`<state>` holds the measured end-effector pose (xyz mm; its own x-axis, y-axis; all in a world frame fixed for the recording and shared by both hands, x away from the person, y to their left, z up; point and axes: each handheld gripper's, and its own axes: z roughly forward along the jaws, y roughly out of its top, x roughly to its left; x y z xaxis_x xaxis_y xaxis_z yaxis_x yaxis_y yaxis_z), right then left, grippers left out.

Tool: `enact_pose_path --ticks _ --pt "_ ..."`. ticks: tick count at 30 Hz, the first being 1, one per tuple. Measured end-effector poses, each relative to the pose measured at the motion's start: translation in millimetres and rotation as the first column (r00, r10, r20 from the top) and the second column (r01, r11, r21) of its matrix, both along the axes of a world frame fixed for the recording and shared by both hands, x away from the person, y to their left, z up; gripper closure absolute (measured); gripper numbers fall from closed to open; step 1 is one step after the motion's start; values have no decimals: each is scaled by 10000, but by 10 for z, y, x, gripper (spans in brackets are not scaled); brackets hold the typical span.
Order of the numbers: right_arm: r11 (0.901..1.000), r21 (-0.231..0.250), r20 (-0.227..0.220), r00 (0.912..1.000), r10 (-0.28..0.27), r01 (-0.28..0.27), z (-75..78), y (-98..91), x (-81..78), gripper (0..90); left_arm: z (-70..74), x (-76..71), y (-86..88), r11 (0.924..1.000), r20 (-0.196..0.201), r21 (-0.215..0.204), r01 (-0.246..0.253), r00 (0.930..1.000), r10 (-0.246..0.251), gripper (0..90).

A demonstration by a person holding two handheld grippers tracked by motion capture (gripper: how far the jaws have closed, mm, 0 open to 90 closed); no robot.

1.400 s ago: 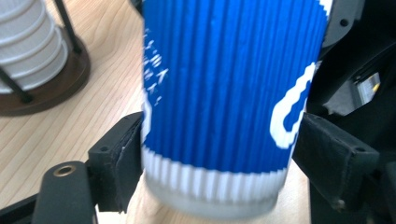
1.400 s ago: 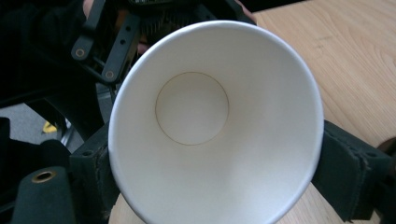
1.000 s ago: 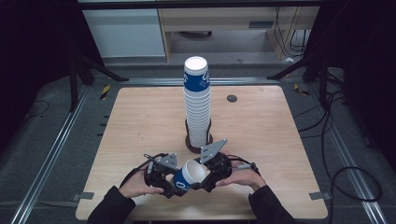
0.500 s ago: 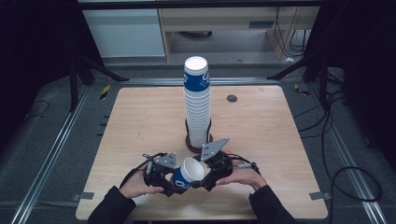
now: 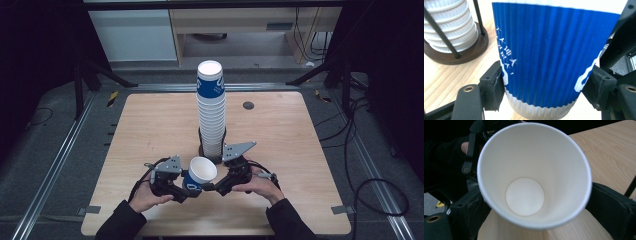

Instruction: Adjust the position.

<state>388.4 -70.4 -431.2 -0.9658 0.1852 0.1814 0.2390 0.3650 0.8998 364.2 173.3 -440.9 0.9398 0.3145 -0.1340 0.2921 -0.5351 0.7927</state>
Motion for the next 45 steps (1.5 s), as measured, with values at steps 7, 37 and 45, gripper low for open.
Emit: enact_pose_path --ticks 7,37,45 --pt "9989 468 -209 9998 -48 57 -15 56 -9 124 -5 -20 -53 9998 -29 -183 -128 9999 127 273" --pt "9858 745 537 9865 -1549 1507 245 -310 17 196 -105 96 126 9950 -282 424 -904 9954 916 179" --pt "9608 485 719 9584 -2760 2731 295 -544 78 196 -97 196 318 9807 -367 289 -1935 9802 1944 178"
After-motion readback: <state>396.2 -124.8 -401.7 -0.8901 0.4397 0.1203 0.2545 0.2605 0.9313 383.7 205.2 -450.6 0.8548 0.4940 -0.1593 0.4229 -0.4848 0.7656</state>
